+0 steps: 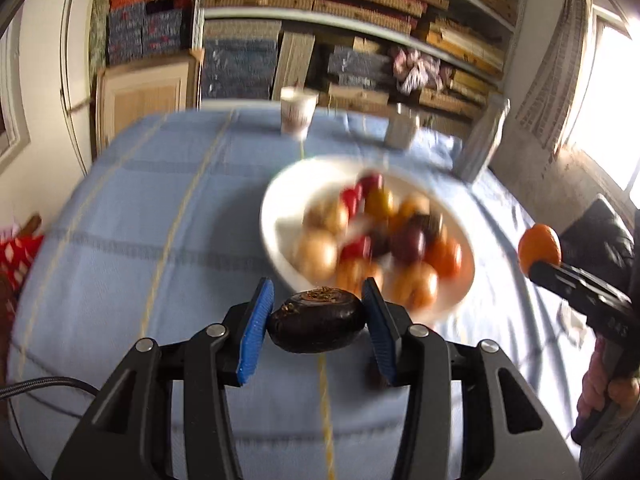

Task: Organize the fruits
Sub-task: 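Carry the dark brown fruit and orange onto the plate and open both tools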

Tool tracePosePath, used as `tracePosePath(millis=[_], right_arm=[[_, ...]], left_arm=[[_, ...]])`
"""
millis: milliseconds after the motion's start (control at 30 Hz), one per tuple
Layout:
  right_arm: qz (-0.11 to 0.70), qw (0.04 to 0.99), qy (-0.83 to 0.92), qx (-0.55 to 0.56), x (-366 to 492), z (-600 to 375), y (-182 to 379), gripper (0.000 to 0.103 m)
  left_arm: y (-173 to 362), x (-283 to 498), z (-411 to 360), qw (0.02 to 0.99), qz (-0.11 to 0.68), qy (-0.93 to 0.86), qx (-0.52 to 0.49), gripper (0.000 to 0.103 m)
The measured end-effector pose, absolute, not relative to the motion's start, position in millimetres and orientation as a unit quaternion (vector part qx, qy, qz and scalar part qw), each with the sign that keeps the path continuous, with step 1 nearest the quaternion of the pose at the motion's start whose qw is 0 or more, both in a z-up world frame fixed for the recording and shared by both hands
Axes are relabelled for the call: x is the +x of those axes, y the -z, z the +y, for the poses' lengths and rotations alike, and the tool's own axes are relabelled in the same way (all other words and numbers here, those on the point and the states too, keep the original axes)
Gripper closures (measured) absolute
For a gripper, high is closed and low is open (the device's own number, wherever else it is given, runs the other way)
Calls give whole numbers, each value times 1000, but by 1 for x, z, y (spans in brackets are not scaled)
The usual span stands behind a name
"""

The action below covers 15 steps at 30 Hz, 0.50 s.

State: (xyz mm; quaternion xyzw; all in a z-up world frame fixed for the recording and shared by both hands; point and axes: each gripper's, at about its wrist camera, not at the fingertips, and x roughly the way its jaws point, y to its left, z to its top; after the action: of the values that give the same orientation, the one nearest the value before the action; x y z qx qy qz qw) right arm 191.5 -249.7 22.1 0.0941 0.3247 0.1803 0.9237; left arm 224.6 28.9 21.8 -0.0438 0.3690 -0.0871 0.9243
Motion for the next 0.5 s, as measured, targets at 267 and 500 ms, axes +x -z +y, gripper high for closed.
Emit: tracePosePath(millis=[267,500], right_arm=[[314,931,-160,94,259,-235,-38,58],[344,922,-164,72,307,-198,2,58]], left_arm=[[-30,293,6,930,356,77,-50,58],[6,345,16,916,389,58,-74,58]])
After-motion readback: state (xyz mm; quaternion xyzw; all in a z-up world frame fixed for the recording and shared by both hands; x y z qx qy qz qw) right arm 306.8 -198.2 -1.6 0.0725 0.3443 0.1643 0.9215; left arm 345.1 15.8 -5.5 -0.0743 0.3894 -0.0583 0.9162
